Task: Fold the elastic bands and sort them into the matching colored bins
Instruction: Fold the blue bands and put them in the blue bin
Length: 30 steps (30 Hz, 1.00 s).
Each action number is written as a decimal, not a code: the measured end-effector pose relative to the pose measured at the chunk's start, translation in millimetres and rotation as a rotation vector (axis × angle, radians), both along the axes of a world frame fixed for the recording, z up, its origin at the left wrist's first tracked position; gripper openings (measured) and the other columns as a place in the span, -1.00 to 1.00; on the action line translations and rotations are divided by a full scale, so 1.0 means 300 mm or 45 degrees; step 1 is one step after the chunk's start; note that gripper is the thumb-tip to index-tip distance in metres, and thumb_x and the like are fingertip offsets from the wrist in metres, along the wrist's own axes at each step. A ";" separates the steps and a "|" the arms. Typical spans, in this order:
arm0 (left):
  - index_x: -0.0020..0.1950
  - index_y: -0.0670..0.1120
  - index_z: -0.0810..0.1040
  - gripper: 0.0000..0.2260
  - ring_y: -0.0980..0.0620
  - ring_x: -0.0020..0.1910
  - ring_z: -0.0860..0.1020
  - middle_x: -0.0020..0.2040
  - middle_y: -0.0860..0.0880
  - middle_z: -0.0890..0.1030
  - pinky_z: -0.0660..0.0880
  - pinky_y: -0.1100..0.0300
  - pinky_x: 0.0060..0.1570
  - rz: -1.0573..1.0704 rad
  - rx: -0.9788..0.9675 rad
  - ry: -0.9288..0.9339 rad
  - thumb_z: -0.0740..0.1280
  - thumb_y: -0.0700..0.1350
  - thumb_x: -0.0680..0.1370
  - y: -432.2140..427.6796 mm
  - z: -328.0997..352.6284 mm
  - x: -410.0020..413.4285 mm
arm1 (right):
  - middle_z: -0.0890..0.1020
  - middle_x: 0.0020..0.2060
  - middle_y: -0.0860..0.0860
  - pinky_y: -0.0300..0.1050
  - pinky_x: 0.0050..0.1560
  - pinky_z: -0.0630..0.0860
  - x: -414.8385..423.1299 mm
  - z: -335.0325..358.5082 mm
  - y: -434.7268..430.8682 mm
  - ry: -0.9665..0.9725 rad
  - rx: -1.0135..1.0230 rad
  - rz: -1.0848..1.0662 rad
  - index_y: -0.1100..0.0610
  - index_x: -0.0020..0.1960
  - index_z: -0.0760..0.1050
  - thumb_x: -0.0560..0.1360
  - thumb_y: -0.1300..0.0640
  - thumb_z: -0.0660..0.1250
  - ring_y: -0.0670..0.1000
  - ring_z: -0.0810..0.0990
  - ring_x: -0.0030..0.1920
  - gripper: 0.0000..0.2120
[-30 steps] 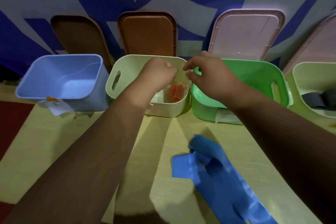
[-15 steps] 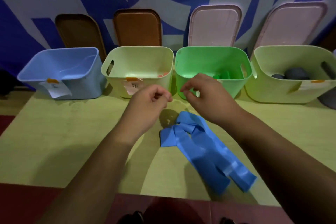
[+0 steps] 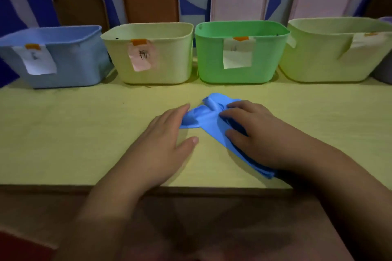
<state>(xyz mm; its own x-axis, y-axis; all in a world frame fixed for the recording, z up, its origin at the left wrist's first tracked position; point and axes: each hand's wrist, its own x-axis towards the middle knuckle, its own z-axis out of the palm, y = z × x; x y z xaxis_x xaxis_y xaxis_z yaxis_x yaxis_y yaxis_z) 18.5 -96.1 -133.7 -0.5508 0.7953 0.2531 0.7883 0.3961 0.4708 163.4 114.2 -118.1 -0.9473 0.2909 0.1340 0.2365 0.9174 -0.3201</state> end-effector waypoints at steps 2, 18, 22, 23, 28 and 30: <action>0.68 0.14 0.20 -0.36 0.17 0.54 0.32 0.56 0.13 0.37 0.23 0.23 0.51 -0.005 0.062 0.015 0.37 0.09 0.64 -0.002 -0.004 0.008 | 0.39 0.56 -0.01 -0.06 0.57 0.23 0.015 -0.018 -0.019 0.046 0.063 0.002 -0.02 0.57 0.43 0.71 -0.01 0.23 0.06 0.33 0.56 -0.57; -0.08 -0.01 0.53 -0.83 -0.03 -0.11 0.50 -0.14 0.02 0.54 0.30 0.08 -0.16 0.151 0.207 0.158 0.29 -0.01 0.68 -0.004 0.022 0.050 | 0.61 0.25 0.12 0.03 0.27 0.48 0.058 -0.001 -0.068 0.435 -0.120 -0.357 0.14 0.44 0.51 0.60 0.02 0.37 0.18 0.53 0.30 -0.55; -0.11 -0.04 0.48 -0.79 0.01 -0.17 0.46 -0.16 0.03 0.52 0.25 0.08 -0.21 0.226 0.242 0.147 0.26 -0.02 0.70 0.005 0.017 0.041 | 0.54 0.28 0.18 0.09 0.35 0.45 0.043 -0.014 -0.044 0.385 -0.088 -0.473 0.15 0.45 0.54 0.64 -0.08 0.32 0.23 0.48 0.34 -0.54; -0.11 -0.03 0.48 -0.79 0.02 -0.17 0.46 -0.15 0.03 0.52 0.25 0.08 -0.21 0.236 0.241 0.150 0.26 -0.02 0.70 0.008 0.018 0.037 | 0.51 0.27 0.17 0.09 0.35 0.44 0.041 -0.015 -0.040 0.377 -0.066 -0.481 0.11 0.42 0.57 0.64 -0.08 0.32 0.24 0.46 0.34 -0.57; -0.10 -0.04 0.48 -0.79 0.00 -0.16 0.45 -0.14 0.02 0.50 0.25 0.06 -0.20 0.233 0.229 0.161 0.26 -0.01 0.71 0.014 0.019 0.027 | 0.47 0.24 0.13 0.02 0.27 0.42 0.045 -0.008 -0.032 0.415 -0.134 -0.495 -0.05 0.20 0.63 0.59 -0.03 0.39 0.20 0.45 0.30 -0.79; -0.11 -0.04 0.47 -0.78 0.00 -0.16 0.45 -0.15 0.03 0.49 0.26 0.06 -0.19 0.230 0.231 0.164 0.25 -0.01 0.71 0.014 0.020 0.028 | 0.50 0.22 0.11 -0.05 0.06 0.42 0.051 0.001 -0.027 0.433 -0.236 -0.508 -0.04 0.13 0.59 0.57 0.02 0.41 0.14 0.52 0.18 -0.86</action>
